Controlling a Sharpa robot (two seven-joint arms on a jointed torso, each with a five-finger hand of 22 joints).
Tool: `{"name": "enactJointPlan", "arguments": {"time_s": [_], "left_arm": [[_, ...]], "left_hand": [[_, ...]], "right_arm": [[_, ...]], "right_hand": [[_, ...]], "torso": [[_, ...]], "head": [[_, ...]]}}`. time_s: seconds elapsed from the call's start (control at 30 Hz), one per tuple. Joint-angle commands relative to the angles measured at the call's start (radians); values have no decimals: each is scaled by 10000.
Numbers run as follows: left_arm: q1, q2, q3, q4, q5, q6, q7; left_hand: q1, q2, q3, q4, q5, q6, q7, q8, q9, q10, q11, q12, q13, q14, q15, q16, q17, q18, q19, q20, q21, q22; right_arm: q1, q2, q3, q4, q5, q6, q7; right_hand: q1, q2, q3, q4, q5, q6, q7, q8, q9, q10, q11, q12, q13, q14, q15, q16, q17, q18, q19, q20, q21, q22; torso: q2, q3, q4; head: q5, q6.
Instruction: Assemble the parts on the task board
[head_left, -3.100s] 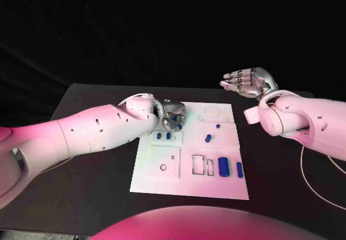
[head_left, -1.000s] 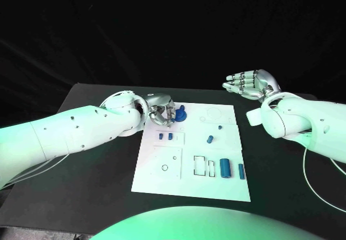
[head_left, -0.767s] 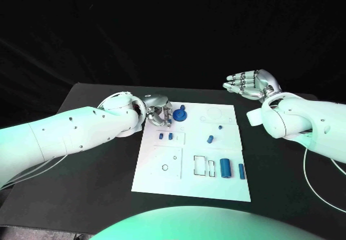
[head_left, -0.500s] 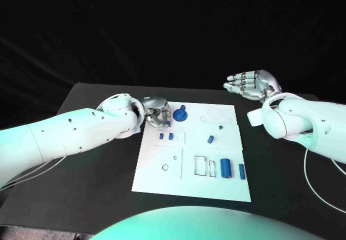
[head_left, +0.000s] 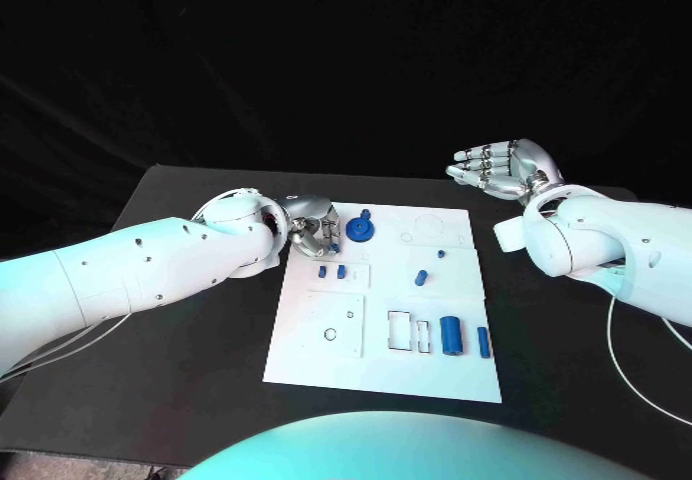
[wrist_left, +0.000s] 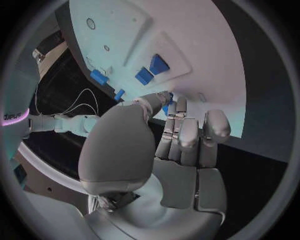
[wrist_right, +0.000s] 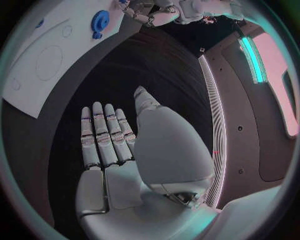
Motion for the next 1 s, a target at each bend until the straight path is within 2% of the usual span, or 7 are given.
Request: {"name": "enactJointPlan", "arguments": {"time_s": [0.03,1.0], "left_arm": [[-12,3,2,30,37,157,-19],[-23,32,2,80,233,104,30]], "left_hand": [[-68,1,-45,3,-61,85,-17,-67,17,55,-8,-53,15,38,-12,-2,-9,-88,49,14,10,-9],[-84,1,-59,4,-60,89,-25,-98,31,82,-12,-112,23,40,-16,-12,3,-87,46,5,1,-11]], "right_arm": [[-10,12,2,-4,-57,135,106],[-23,13,2,-11,-57,145,108]], "right_hand": [[-3,46,49,-4,-10,100,440,-32,-9,90,9,-54,-12,85,-9,-61,-11,42,0,1,23,-10],[-22,43,69,-11,-10,100,441,-38,-17,86,11,-57,-13,87,-6,-79,-27,39,-23,2,19,-43]], "torso": [[-4,1,-1],[1,6,0]], "head": [[14,6],[17,0]]}}
